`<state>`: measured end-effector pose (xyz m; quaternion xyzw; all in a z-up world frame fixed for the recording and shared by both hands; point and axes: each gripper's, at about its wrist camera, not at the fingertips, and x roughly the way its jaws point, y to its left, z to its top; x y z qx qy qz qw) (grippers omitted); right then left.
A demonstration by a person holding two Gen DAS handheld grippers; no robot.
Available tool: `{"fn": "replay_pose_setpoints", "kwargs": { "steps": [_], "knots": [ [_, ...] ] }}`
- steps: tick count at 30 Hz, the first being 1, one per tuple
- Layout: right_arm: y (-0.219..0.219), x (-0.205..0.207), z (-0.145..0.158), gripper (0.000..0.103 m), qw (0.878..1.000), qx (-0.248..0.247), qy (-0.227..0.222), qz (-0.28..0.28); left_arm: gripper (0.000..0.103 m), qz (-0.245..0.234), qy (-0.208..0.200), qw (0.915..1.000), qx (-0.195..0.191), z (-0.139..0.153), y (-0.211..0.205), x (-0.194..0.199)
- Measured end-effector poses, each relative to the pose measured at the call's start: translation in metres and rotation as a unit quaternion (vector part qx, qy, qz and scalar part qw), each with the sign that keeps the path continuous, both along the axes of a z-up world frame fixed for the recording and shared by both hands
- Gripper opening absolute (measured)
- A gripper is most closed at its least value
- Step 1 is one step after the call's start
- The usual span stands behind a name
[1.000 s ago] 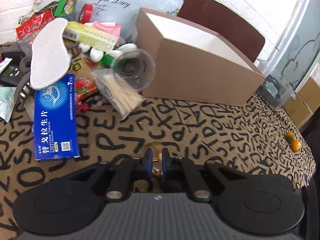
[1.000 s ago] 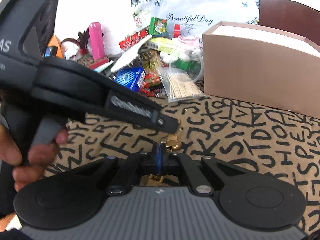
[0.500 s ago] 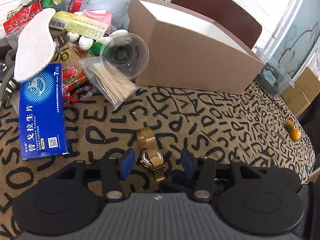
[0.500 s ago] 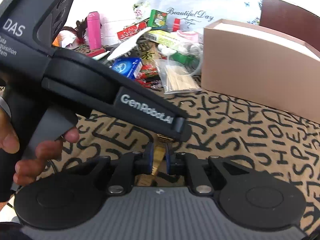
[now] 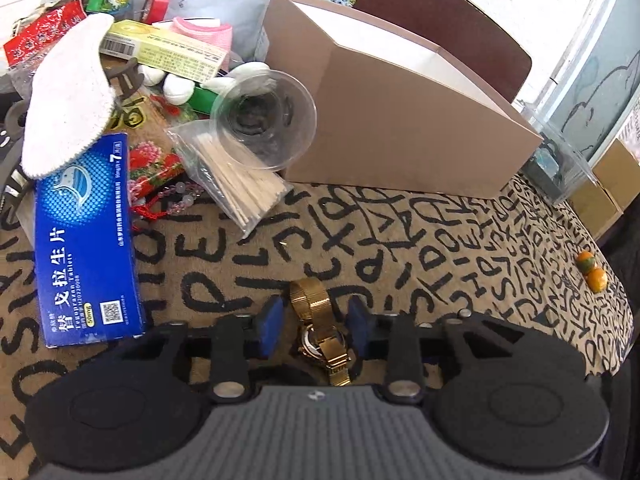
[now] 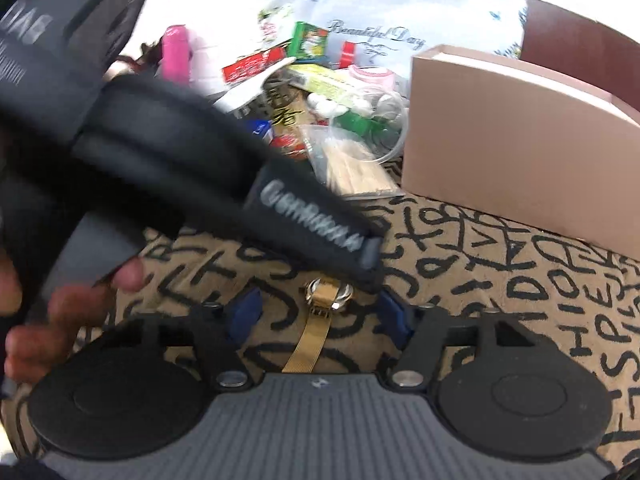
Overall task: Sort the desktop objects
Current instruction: 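Lift the gold wristwatch off the cloth with the left tool, then carry the watch over the brown box and open the left tool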
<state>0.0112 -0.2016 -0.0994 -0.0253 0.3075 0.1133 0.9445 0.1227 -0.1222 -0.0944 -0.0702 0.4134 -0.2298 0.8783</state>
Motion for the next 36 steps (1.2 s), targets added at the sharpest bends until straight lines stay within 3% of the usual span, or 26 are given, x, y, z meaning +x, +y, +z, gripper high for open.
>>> {"fn": "replay_pose_setpoints", "kwargs": {
  "steps": [1, 3, 10, 19, 36],
  "knots": [
    [0.0, 0.001, 0.001, 0.031, 1.0, -0.005, -0.001, -0.006, 0.013, 0.0, 0.006, 1.0, -0.006, 0.0, 0.001, 0.0],
    [-0.001, 0.002, 0.003, 0.026, 1.0, -0.012, 0.002, -0.007, 0.013, 0.003, 0.005, 1.0, -0.008, 0.0, 0.001, -0.003],
    [-0.004, -0.013, 0.013, 0.025, 1.0, -0.013, -0.011, -0.009, 0.013, 0.002, -0.009, 0.9995, -0.03, 0.015, 0.002, -0.018],
    [-0.014, -0.028, 0.056, 0.025, 0.997, -0.012, -0.075, -0.018, 0.013, -0.006, -0.078, 0.9959, -0.044, 0.067, -0.008, -0.028],
    [-0.068, 0.014, 0.151, 0.026, 0.983, 0.011, -0.178, -0.047, 0.013, -0.027, -0.198, 0.9786, -0.049, 0.174, -0.054, 0.011]
  ]
}}
